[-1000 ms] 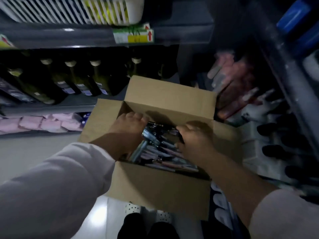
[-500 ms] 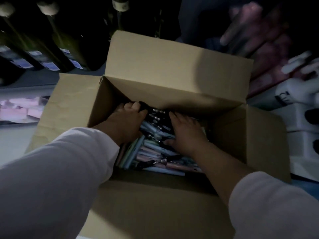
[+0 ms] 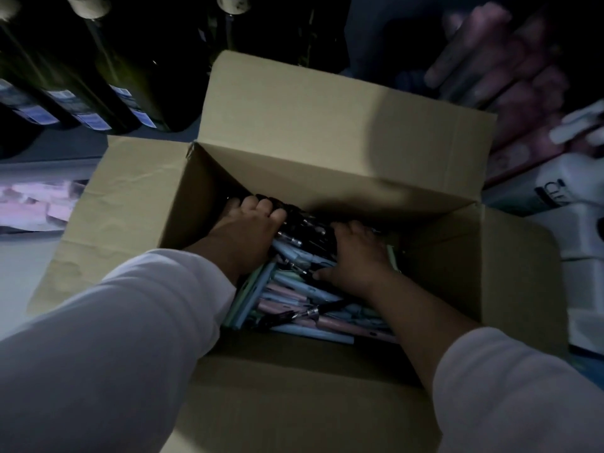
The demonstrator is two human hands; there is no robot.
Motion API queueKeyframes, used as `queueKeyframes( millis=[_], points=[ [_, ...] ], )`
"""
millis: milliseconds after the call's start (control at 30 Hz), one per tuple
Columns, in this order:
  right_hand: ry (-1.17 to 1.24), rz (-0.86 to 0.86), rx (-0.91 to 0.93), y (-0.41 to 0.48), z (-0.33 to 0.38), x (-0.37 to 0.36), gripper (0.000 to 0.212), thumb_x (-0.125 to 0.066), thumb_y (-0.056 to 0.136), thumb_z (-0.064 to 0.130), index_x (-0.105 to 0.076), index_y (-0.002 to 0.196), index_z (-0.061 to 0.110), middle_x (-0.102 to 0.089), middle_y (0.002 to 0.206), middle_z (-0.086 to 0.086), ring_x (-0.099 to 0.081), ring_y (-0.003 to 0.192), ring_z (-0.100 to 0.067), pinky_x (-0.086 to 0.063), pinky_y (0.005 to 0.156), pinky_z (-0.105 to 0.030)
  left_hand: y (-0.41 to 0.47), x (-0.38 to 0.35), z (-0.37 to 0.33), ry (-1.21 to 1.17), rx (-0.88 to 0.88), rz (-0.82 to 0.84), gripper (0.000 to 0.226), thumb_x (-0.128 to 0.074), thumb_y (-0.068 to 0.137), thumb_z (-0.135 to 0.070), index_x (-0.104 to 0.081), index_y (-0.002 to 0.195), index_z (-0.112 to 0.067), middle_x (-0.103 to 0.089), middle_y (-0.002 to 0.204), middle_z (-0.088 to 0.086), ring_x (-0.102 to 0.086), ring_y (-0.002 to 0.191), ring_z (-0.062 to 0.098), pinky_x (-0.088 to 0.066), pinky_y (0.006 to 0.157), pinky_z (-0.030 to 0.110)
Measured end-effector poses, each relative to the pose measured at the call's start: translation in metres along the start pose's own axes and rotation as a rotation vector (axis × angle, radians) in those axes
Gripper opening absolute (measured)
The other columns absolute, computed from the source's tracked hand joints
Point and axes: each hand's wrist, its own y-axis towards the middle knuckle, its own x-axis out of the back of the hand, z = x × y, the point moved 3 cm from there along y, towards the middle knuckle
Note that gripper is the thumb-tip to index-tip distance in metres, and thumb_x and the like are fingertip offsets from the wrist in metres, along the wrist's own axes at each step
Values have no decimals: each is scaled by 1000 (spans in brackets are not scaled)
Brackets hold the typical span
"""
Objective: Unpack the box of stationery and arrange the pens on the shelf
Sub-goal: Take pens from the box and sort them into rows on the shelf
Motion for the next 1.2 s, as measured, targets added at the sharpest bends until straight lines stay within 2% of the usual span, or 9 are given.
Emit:
queueKeyframes(
  millis=[133,267,400,533,700,833,900,1033,1200],
  points=[
    [12,25,-23,4,1,1,87,-79,65,48,-34,136,20,-29,139,-9,-27,130,-30,-30,104,-36,-1,-4,-3,6,-15,-6,49,-55,87,-29,-38,132,-19,-35,130,11,-33,120,31,-30,98,42],
    [145,44,11,5,0,-2,75,-80,67,35,-37,127,18,-45,131,-8,-46,121,-27,-41,95,-30,-1,-2,-5,-14,-46,1,50,-55,87,-28,-37,133,-18,-39,133,10,-38,122,30,-34,97,40],
    [216,79,48,1,-4,-2,60,-71,75,28,-48,130,19,-61,119,-4,-58,106,-21,-49,89,-30,-3,6,-5,-54,-59,-11,54,-57,85,-22,-38,135,-17,-43,134,11,-39,123,30,-35,97,38],
    [364,45,66,-15,-8,10,44,-61,86,18,-52,129,19,-63,117,-5,-58,106,-21,-47,90,-27,-15,18,-6,-171,-78,-28,52,-58,84,-17,-40,133,-19,-50,131,9,-46,118,30,-39,93,33],
    [644,49,22,-48,-11,38,38,-55,92,10,-53,128,23,-60,112,3,-57,102,-14,-42,82,-21,-49,46,-1,-533,49,-93,41,-58,87,-19,-46,126,-18,-63,111,11,-58,104,31,-45,81,30],
    [884,108,-59,-81,-10,64,30,-58,90,5,-58,114,24,-65,92,-2,-60,77,-12,-46,65,-21,-71,68,-1,-817,114,-123,14,-55,89,-17,-46,94,-27,-59,83,5,-61,86,28,-44,69,31],
    [969,110,-93,-97,-9,77,28,-59,88,3,-62,105,25,-65,78,-1,-60,65,-13,-45,62,-23,-82,81,-4,-1036,186,-133,15,-54,91,-18,-46,82,-26,-59,76,7,-63,75,26,-49,66,34],
    [1134,143,-120,-128,-5,101,30,-57,89,0,-62,109,22,-68,80,-2,-64,70,-17,-48,64,-29,-106,117,-14,-1308,267,-171,16,-50,94,-10,-49,79,-14,-48,70,12,-50,52,9,-43,48,19],
    [1271,101,-67,-167,6,144,25,-53,90,-2,-61,104,16,-66,84,-2,-63,60,-9,-45,50,-23,-134,160,-30,-1583,346,-101,9,-51,94,-12,-52,85,-11,-54,71,13,-51,56,22,-41,64,33]
  ],
)
